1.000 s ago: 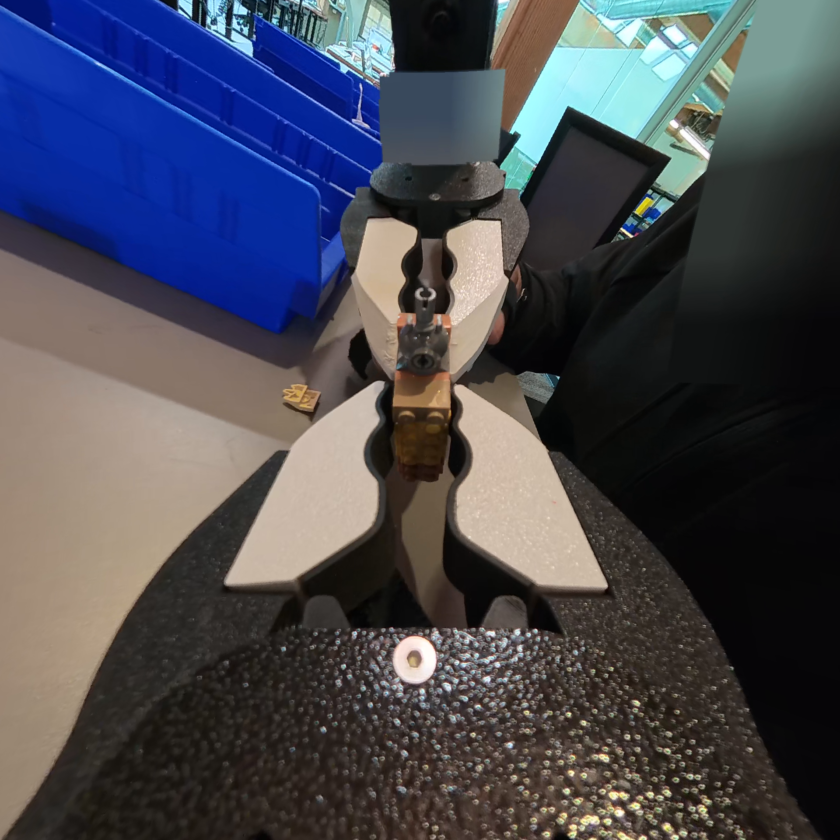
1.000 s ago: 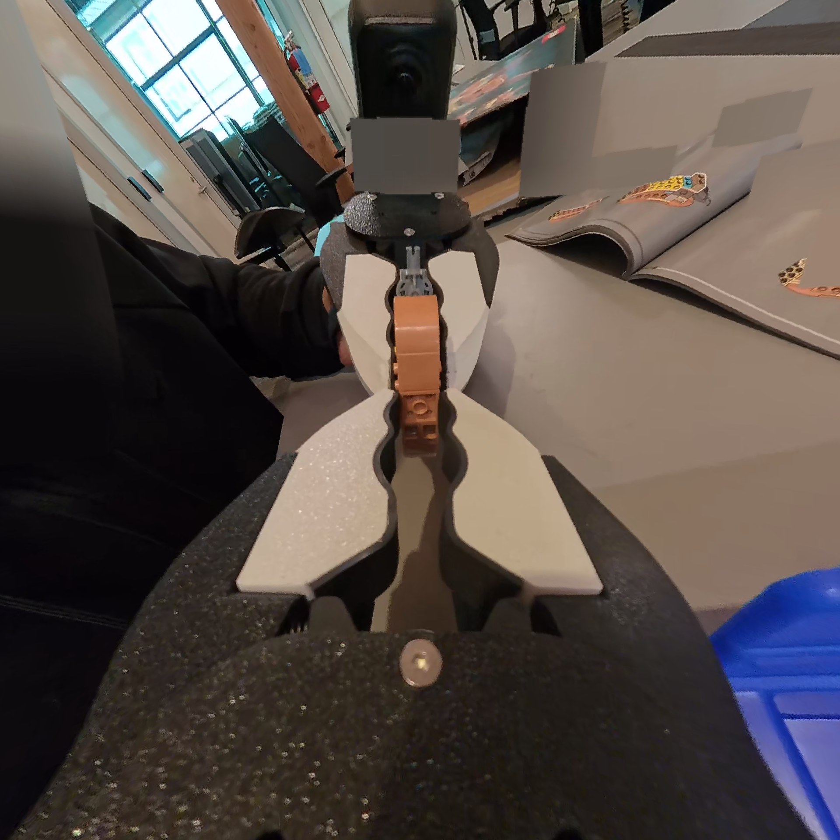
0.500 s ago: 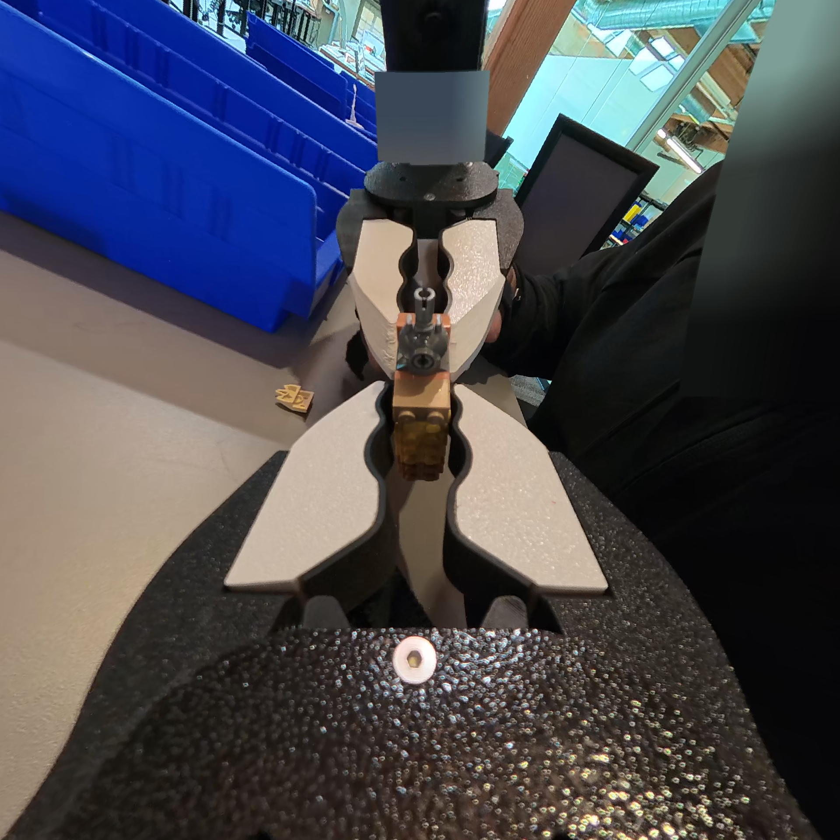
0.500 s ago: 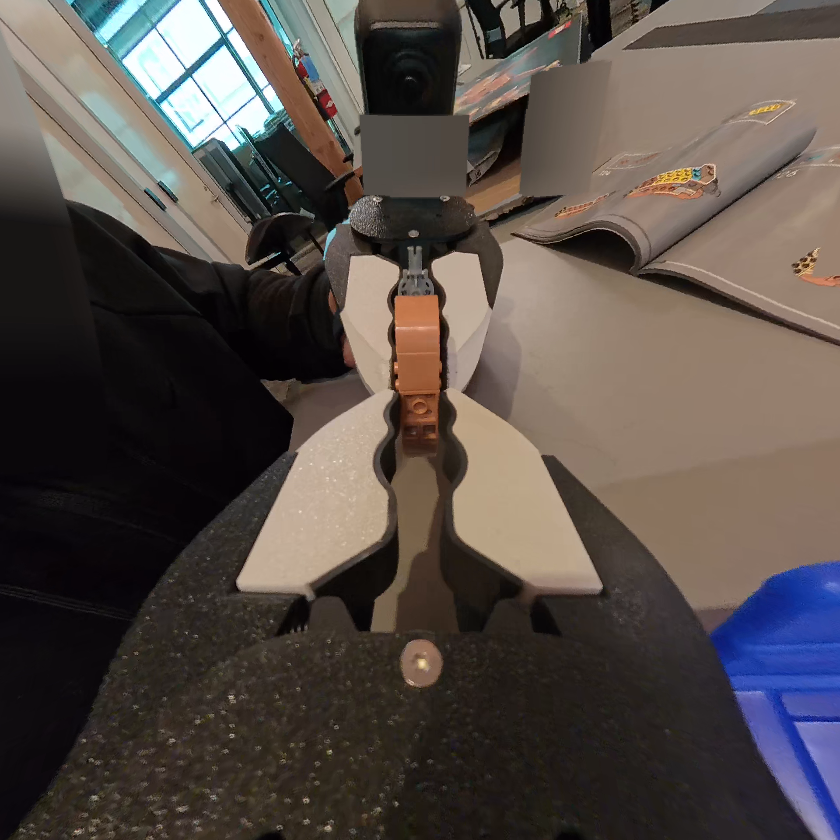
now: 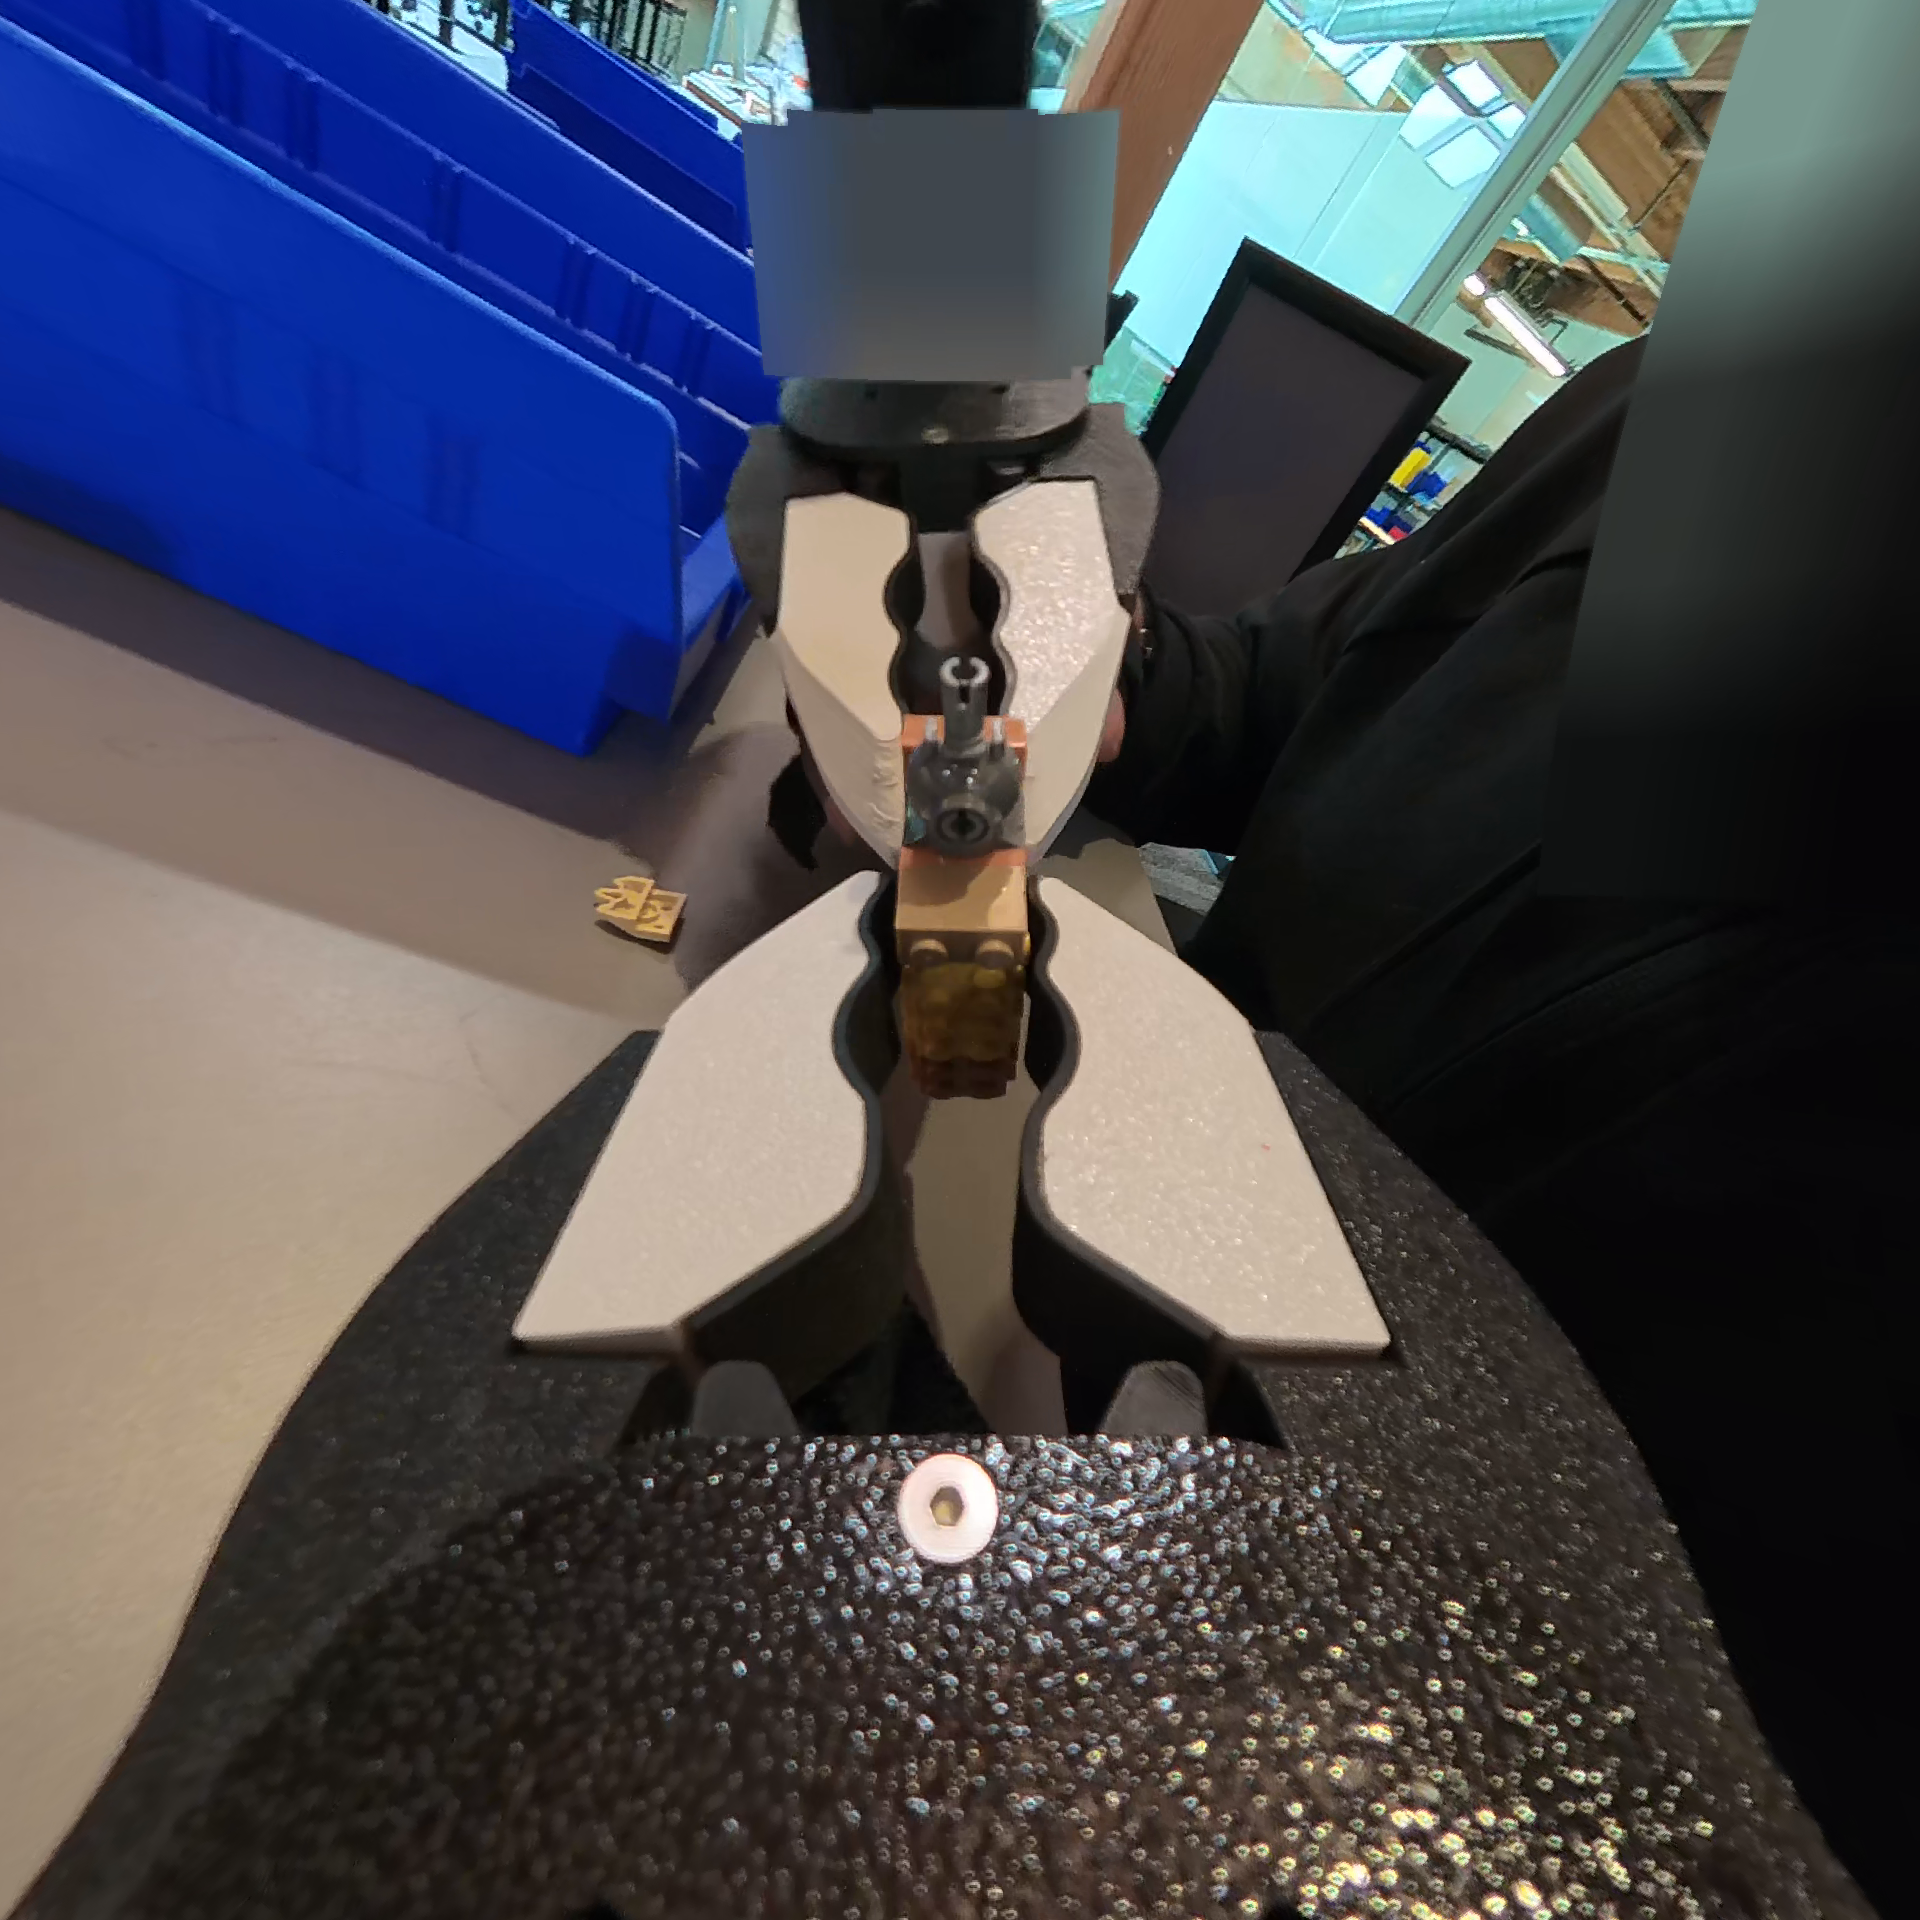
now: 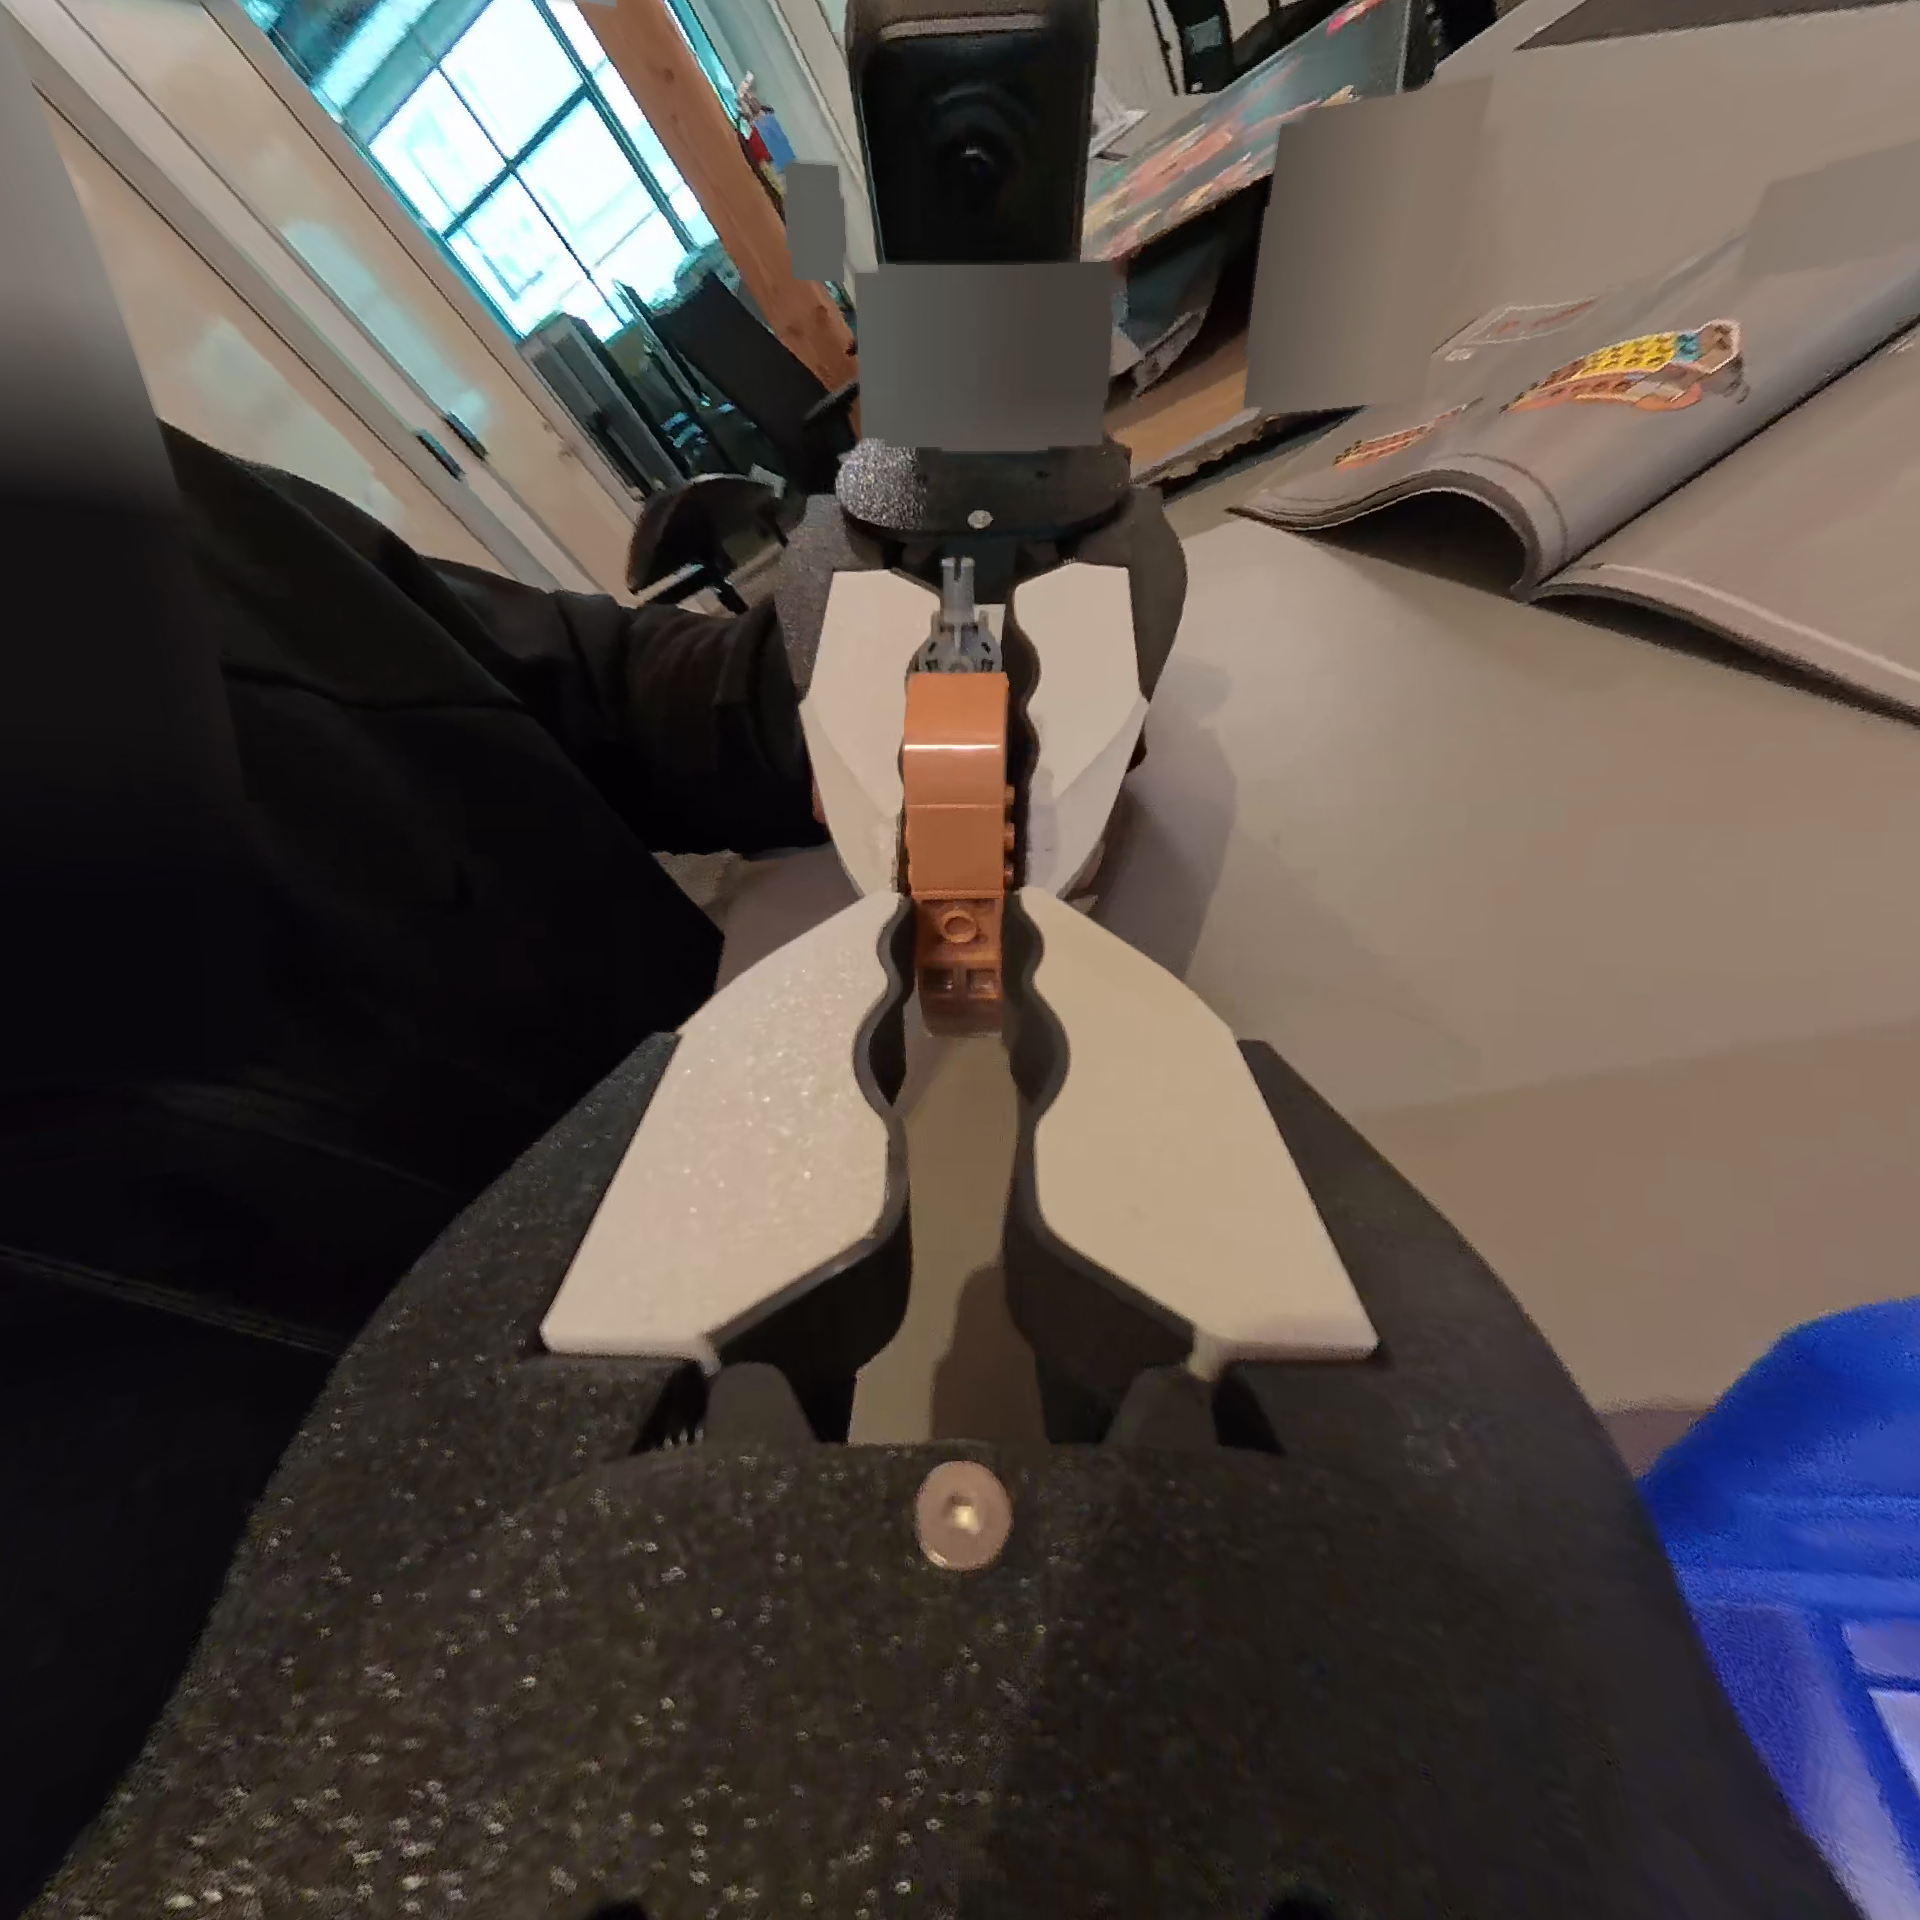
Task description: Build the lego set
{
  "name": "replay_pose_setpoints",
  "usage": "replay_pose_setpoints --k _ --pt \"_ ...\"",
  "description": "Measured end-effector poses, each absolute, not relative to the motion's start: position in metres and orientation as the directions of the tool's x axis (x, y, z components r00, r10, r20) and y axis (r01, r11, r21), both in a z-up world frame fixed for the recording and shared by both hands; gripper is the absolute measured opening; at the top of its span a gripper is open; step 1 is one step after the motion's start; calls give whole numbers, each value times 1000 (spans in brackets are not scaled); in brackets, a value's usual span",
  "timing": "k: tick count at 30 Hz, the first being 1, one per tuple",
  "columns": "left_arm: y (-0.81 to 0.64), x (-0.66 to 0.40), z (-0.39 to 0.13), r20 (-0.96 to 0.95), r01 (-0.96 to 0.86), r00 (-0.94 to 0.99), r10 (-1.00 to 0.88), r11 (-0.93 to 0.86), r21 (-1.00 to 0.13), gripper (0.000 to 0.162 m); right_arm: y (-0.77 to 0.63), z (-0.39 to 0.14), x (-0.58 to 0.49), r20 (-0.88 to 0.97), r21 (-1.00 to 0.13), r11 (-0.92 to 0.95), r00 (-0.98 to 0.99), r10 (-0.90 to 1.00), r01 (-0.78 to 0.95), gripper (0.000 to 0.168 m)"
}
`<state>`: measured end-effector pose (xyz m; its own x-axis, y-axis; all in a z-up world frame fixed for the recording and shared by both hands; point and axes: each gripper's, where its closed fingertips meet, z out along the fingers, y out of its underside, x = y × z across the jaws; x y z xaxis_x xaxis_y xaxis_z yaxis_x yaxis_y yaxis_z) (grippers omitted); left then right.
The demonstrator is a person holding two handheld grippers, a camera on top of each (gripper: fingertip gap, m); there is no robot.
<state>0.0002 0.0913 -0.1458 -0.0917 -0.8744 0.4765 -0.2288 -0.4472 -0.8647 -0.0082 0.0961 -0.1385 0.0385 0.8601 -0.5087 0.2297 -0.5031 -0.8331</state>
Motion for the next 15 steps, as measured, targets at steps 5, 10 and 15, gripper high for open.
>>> replay_pose_setpoints --k 5,10,15 --pt "90 -1 -144 489 -225 -114 -865 -457 -861 20 94 -137 -9 -574 -803 -561 -2 819 202 15" --pt "89 -1 -144 499 -222 -120 -858 -467 -856 20 94 -136 -9 -583 -800 -570 -16 813 189 15" --pt "90 0 -145 488 -224 -101 -867 -458 -860 20 95 -138 -8 -551 -816 -541 9 835 203 16"
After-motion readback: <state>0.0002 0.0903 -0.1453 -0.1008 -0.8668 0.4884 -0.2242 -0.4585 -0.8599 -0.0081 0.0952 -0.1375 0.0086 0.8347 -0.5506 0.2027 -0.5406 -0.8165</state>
